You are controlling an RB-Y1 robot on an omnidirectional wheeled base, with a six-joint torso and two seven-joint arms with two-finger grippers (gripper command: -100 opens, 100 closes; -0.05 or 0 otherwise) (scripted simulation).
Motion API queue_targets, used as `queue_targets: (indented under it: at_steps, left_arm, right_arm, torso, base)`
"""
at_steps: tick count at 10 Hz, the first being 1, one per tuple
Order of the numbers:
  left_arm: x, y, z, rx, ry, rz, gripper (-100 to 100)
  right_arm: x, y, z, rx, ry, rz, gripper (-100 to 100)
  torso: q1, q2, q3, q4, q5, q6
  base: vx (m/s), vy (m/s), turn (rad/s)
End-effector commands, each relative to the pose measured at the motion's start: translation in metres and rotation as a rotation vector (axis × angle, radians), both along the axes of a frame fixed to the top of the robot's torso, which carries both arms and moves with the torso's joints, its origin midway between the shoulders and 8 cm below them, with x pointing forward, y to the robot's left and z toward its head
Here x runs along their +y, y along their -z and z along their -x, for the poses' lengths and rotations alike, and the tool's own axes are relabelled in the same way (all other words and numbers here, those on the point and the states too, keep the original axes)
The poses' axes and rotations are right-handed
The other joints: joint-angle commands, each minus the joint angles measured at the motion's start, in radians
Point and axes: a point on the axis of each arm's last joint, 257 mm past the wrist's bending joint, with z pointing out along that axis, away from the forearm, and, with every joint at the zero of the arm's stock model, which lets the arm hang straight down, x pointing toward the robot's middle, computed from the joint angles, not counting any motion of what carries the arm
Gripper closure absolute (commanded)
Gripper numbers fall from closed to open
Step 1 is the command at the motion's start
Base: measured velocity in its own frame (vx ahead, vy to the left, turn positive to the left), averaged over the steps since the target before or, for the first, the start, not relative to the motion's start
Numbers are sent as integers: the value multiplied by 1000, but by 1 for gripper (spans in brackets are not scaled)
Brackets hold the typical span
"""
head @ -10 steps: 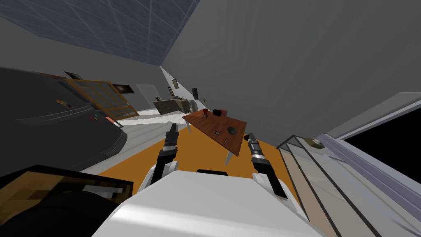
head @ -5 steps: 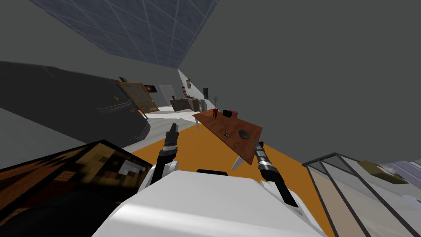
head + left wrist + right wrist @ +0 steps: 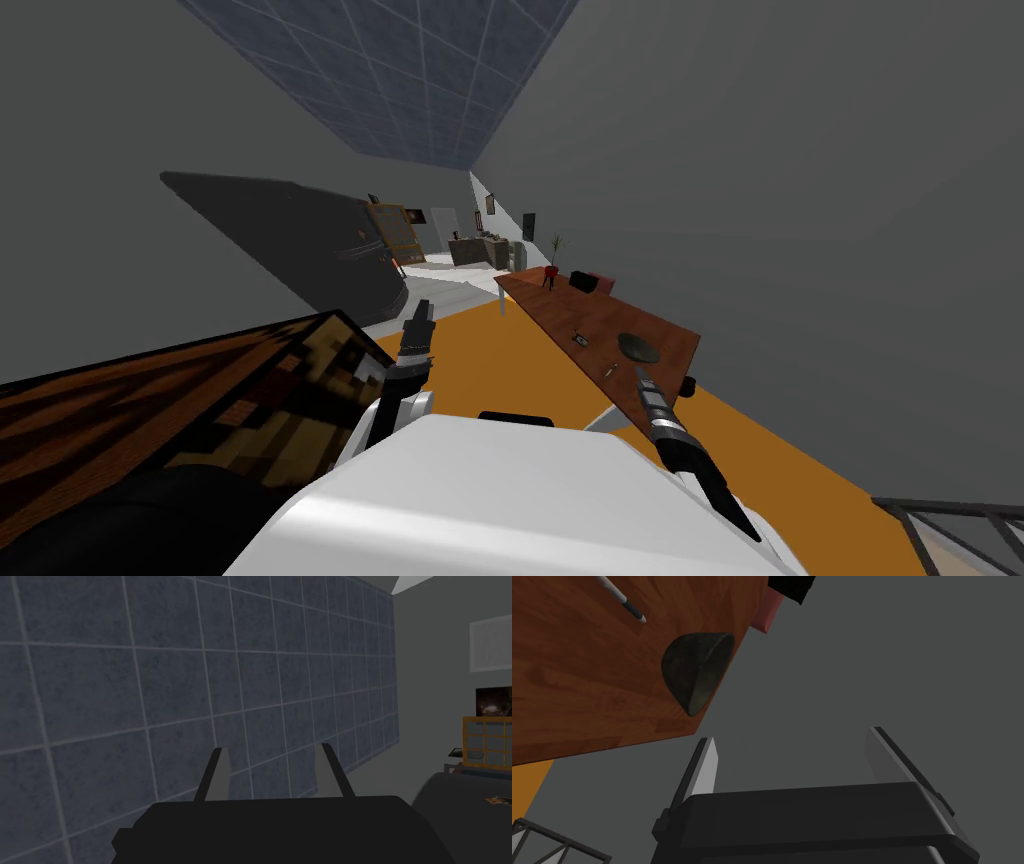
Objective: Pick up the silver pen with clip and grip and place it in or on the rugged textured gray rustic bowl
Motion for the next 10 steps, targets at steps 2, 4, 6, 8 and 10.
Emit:
queue_targets:
  at_steps: [2, 4, 6, 8, 10]
  left_arm:
    - [0, 0, 0, 0, 0, 0, 0]
    - [0, 0, 0, 0, 0, 0, 0]
    - [0, 0, 0, 0, 0, 0, 0]
    - [0, 0, 0, 0, 0, 0, 0]
    - [0, 0, 0, 0, 0, 0, 0]
  right_arm:
    - [-15, 20, 16, 72, 42, -9, -100]
    - [-39, 55, 54, 190, 108, -28, -100]
    - [-49, 72, 74, 248, 140, -40, -100]
    - [-57, 88, 95, 306, 171, -54, -100]
    - [-65, 103, 117, 363, 201, -69, -100]
  torso:
    - [-1, 0, 0, 0, 0, 0]
    - [-2, 1, 0, 0, -1, -1]
    - [-3, 0, 0, 0, -1, 1]
    - [-4, 1, 0, 0, -1, 0]
    - [-4, 0, 0, 0, -1, 0]
  base:
    - [31, 35, 237]
    - [42, 36, 379]
    - [47, 17, 210]
    - [33, 4, 243]
    - [42, -10, 283]
